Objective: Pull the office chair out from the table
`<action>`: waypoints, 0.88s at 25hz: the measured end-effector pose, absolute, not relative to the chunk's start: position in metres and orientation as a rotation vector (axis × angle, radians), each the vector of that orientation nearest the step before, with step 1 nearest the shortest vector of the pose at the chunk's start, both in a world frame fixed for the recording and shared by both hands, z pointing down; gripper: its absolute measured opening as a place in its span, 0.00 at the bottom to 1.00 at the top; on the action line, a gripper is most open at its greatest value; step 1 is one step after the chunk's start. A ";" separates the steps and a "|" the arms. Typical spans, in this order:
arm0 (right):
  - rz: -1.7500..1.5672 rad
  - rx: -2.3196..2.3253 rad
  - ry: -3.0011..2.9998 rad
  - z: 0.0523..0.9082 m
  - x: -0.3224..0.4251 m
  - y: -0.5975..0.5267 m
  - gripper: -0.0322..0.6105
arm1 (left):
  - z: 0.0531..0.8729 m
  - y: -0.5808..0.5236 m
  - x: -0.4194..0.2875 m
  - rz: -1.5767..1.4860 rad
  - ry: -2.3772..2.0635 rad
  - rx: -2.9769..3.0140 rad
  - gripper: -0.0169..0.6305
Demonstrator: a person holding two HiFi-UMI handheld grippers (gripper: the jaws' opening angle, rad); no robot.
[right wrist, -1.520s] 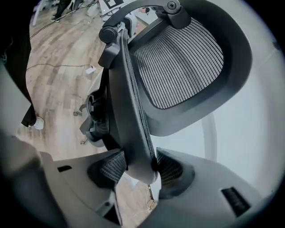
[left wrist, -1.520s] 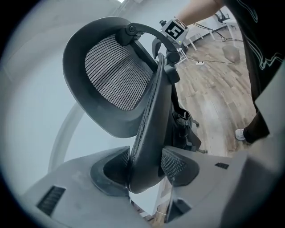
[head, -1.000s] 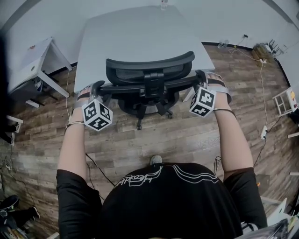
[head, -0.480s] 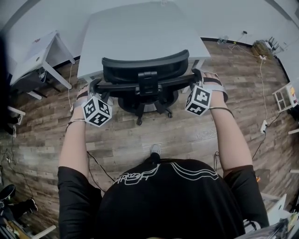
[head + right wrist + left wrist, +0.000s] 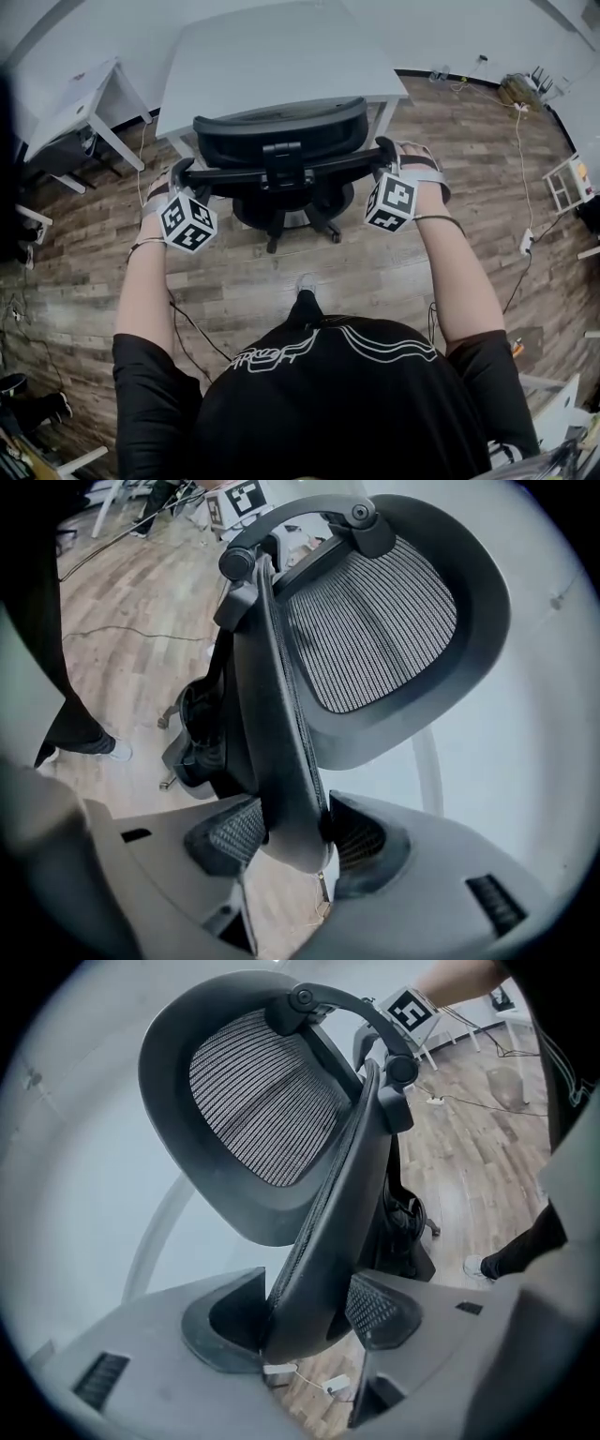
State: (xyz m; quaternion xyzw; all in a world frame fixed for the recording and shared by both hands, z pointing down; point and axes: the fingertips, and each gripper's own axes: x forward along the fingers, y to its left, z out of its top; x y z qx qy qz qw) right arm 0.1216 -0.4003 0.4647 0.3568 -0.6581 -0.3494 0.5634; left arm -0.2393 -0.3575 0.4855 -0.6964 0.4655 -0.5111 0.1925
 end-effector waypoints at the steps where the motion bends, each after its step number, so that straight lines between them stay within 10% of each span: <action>1: -0.821 0.835 -1.553 0.461 0.122 -0.397 0.41 | 0.482 -0.354 -0.239 -1.442 1.308 -1.955 0.38; 22: -0.876 0.825 -1.624 0.453 0.146 -0.242 0.41 | 0.475 -0.191 -0.212 -1.438 1.404 -1.921 0.39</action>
